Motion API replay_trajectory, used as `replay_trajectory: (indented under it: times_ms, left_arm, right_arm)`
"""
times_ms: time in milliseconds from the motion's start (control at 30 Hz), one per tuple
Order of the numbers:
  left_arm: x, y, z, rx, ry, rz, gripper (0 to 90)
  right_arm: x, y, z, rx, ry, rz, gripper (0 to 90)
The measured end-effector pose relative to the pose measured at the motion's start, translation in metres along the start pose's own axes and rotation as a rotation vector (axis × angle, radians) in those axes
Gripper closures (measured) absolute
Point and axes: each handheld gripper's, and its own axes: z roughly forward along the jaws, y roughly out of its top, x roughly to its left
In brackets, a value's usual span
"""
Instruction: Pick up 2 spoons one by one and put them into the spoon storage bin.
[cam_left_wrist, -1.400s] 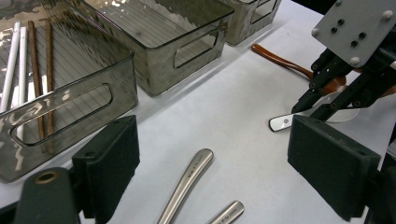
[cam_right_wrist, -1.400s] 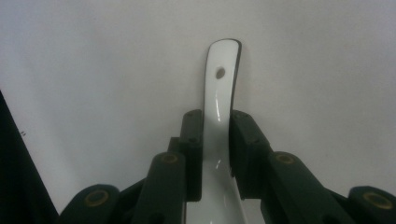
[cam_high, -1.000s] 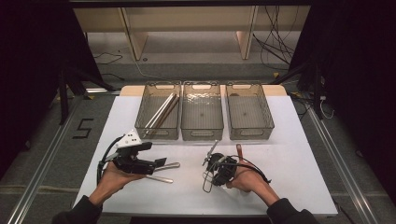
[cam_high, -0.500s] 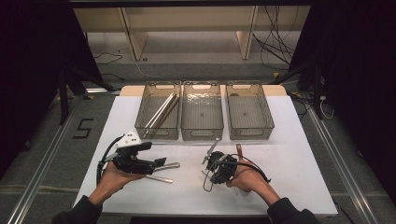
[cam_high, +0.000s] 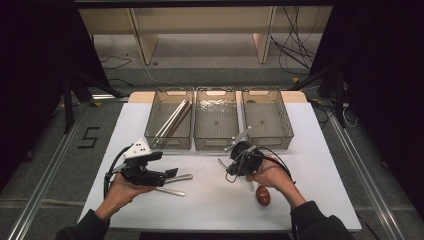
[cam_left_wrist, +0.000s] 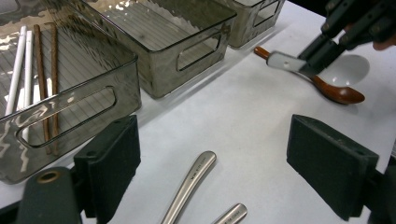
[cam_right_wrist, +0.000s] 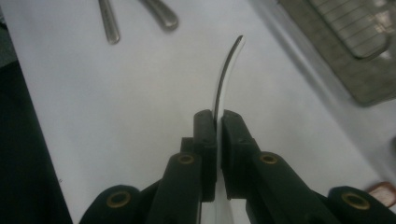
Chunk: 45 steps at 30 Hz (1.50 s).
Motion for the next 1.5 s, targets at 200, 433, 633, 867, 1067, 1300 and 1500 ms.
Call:
replay_trajectory:
  times_ms: [200, 433, 633, 867, 1067, 1300, 1500]
  left_arm:
    - [0.000, 0.000, 0.000, -0.002, 0.000, -0.002, 16.9]
    - [0.001, -0.001, 0.000, -0.003, -0.001, -0.003, 16.9]
    - [0.001, -0.001, 0.000, -0.002, 0.000, -0.003, 16.8]
    - [0.001, -0.001, 0.000, 0.000, 0.002, -0.008, 16.4]
    - [0.001, -0.001, 0.000, -0.004, 0.001, -0.008, 16.4]
    - [0.001, -0.001, 0.000, -0.010, 0.001, -0.011, 16.2]
    - [0.001, -0.001, -0.001, -0.011, 0.000, -0.011, 16.2]
  right_arm:
    - [-0.013, 0.013, -0.007, -0.051, -0.025, 0.022, 86.4]
    - [-0.025, 0.028, -0.012, -0.110, -0.048, 0.037, 86.4]
    - [-0.034, 0.036, -0.014, -0.132, -0.064, 0.058, 86.4]
    - [-0.042, 0.045, -0.019, -0.156, -0.089, 0.078, 86.3]
    - [-0.051, 0.055, -0.021, -0.182, -0.106, 0.098, 86.3]
    - [-0.060, 0.065, -0.023, -0.203, -0.135, 0.110, 86.3]
    - [-0.067, 0.074, -0.022, -0.203, -0.161, 0.131, 86.2]
